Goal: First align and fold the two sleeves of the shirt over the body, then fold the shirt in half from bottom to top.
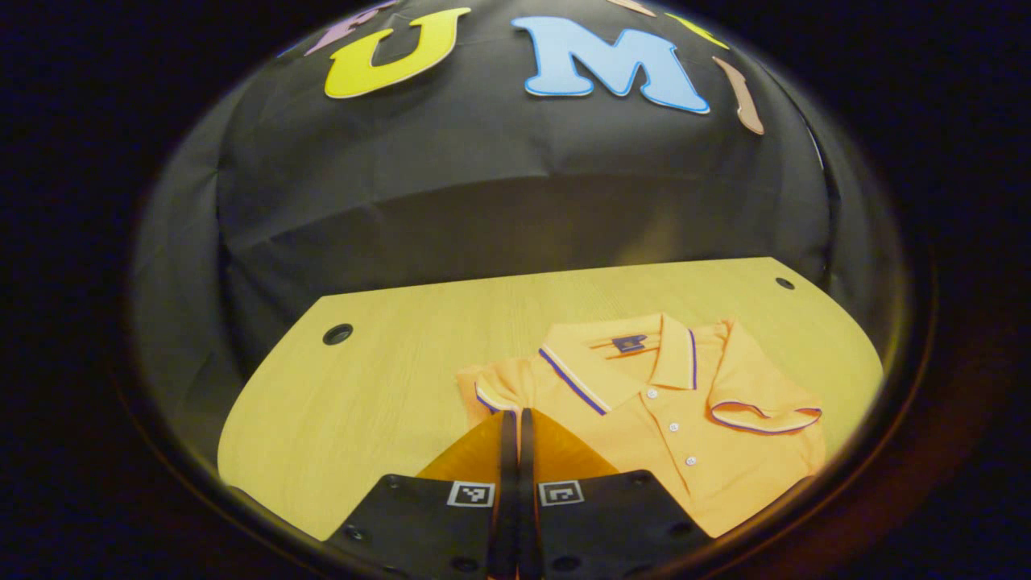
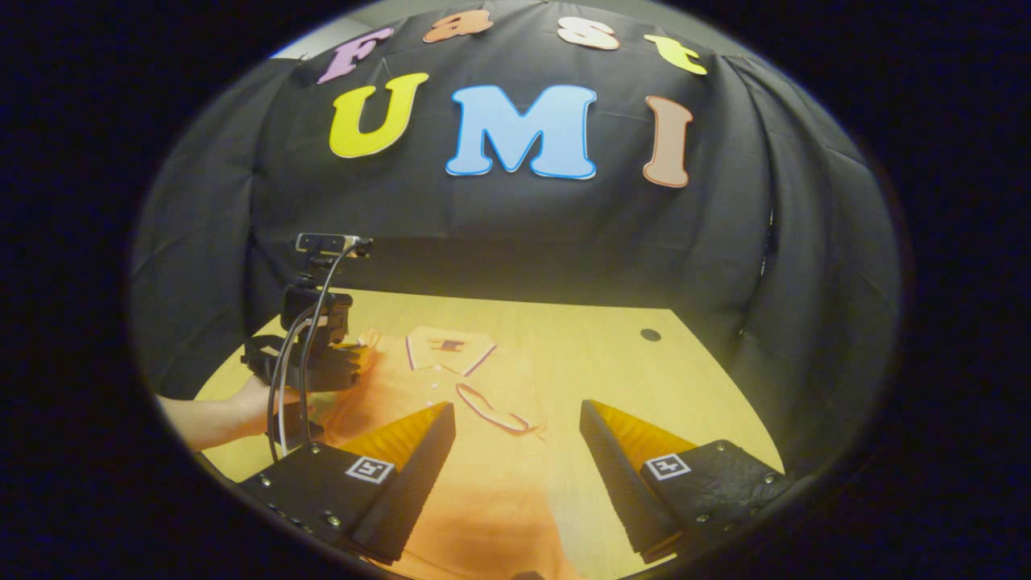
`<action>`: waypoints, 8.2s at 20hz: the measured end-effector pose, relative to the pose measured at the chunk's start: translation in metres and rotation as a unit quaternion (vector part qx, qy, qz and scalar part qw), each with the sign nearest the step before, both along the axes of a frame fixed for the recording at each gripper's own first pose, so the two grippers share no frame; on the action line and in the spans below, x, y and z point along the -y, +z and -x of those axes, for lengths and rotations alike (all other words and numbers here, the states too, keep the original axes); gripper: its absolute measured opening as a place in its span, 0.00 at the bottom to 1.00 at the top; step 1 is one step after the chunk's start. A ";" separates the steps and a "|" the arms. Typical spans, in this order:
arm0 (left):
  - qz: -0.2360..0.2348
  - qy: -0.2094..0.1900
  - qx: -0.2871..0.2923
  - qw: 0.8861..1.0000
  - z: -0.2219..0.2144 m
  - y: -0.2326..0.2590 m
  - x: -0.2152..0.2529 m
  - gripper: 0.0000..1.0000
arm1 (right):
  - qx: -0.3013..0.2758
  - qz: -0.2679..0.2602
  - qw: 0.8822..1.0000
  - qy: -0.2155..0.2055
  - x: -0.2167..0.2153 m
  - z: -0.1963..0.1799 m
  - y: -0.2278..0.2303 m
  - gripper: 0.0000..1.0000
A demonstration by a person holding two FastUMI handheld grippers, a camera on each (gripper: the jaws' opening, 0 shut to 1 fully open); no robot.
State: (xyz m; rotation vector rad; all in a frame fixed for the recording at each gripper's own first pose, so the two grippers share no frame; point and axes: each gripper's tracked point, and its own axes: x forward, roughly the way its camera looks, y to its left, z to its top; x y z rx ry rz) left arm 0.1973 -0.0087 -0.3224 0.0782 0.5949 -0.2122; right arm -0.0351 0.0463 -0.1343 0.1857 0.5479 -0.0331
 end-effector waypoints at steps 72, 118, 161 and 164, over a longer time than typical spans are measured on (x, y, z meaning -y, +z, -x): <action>0.024 -0.010 -0.133 0.991 0.424 -0.016 -0.039 0.06 | -0.182 -0.040 0.980 0.066 -0.034 0.207 -0.180 0.01; 0.084 0.003 0.046 0.995 -0.041 0.077 -0.018 0.06 | -0.026 0.066 0.997 0.016 -0.002 -0.232 -0.071 0.01; 0.079 0.037 0.146 0.985 0.004 0.167 -0.021 0.94 | 0.109 0.078 0.991 0.025 0.000 -0.176 0.047 0.96; 0.082 0.042 0.164 0.982 0.018 0.186 -0.021 0.94 | 0.136 0.083 0.987 0.028 0.000 -0.157 0.070 0.96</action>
